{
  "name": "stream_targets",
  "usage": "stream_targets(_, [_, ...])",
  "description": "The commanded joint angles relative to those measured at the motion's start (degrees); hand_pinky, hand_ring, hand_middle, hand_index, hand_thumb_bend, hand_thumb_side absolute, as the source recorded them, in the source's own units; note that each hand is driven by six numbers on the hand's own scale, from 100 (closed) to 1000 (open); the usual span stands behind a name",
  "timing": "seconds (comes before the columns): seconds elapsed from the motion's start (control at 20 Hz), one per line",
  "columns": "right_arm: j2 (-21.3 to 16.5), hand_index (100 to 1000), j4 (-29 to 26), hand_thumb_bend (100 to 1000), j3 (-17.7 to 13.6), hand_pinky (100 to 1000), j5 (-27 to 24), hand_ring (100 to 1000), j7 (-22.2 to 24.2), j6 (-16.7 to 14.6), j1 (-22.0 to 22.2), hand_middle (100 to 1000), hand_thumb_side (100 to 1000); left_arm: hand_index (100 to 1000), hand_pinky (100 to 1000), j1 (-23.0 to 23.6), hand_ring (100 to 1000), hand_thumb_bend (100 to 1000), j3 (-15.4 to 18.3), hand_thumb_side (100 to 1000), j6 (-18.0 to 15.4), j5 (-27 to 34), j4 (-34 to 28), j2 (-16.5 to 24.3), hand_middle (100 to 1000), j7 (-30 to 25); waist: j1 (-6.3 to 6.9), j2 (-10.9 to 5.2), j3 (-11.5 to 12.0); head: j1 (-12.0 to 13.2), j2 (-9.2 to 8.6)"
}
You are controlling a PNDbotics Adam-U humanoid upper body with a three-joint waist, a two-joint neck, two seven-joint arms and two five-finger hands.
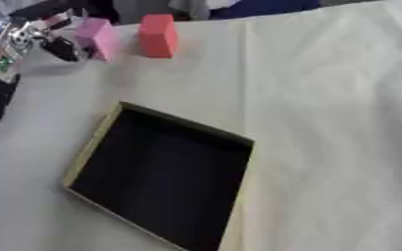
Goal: Pick up objects on the table and place them in the box.
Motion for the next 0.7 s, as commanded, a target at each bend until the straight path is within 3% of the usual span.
stream_targets(0.05, [-1.3, 738, -0.9, 100, -0.8, 820, -0.7, 806, -0.3, -0.1, -0.7, 692, 624, 969, 848, -0.7, 898, 551, 0.1, 100, -0.2, -0.2, -0.1, 1.2, 958, -2.3, -0.18, -1.21, -0.2, 0.3, -0.86])
stream_targets(0.4, [-1.1, 737, -0.8, 100, -0.9, 819, -0.9, 804, -0.4, -0.1, -0.8, 689, 624, 946, 826, -0.4, 857, 506, 0.0, 100, -0.6, 0.5, -0.1, 1.2, 925, -4.8, 0.05, -1.07, -0.8, 0.8, -1.3])
stream_targets(0.7, [-0.8, 737, -0.6, 100, -0.9, 821, -0.8, 803, -0.3, -0.2, -0.9, 688, 624, 862, 777, -0.3, 778, 464, 0.3, 100, -0.4, 1.2, -0.3, 1.2, 758, -4.3, 0.18, -1.23, -1.1, 1.0, -1.33])
